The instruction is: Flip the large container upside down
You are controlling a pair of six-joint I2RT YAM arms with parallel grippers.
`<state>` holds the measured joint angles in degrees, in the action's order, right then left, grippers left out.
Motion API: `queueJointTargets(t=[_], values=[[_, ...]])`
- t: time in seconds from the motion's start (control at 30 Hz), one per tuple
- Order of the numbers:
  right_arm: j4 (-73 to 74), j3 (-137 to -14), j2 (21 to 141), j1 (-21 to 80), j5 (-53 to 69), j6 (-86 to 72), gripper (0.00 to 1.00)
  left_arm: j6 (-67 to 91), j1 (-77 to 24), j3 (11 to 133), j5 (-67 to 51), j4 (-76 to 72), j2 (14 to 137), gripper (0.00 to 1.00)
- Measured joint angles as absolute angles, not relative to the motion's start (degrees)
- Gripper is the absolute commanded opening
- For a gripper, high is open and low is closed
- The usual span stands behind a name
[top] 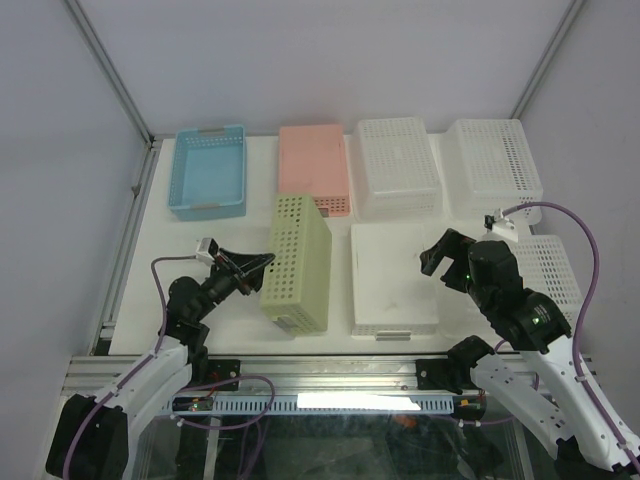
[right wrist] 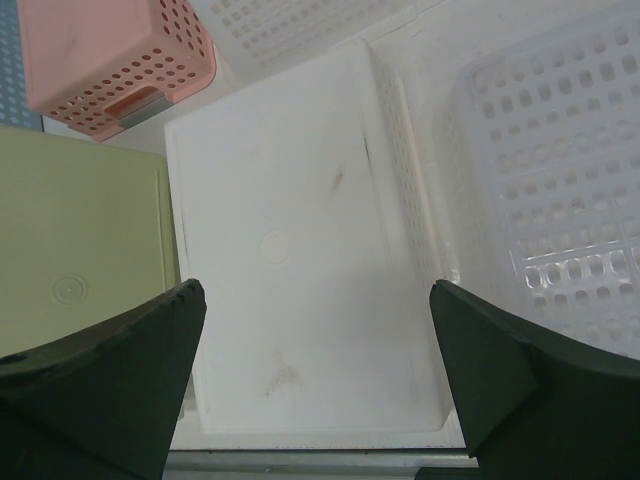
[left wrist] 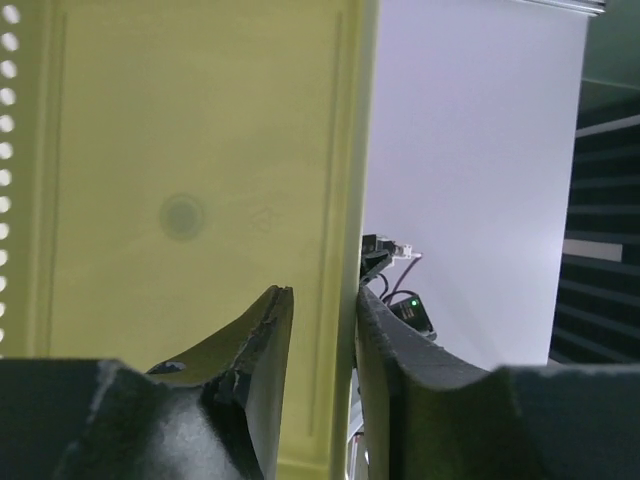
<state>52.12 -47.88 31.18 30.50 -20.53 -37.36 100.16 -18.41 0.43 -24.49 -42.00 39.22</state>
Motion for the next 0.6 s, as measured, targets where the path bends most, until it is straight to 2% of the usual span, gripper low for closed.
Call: queueJointTargets(t=[0.07,0.23,0.4,0.6], values=[[52.1,-47.9,31.2,30.5,-20.5,-37.4,0.99,98.2,-18.4,0.5,-24.5,-37.8,37.6,0.46],[52.1,-47.9,30.8,30.5,-20.6,-37.4,0.99,89.4,-18.4,4.6,-23.2,-21.4,35.0,0.50],[52.1,-47.9,30.7,30.5,-20.6,-37.3,0.99,84.2,-18.4,7.3,-21.0,-11.0,36.0,0.64],[52.1,-47.9,30.7,30.5,-20.6,-37.3,0.99,75.7,-18.4,15.6,-15.7,5.9,39.3,0.86]])
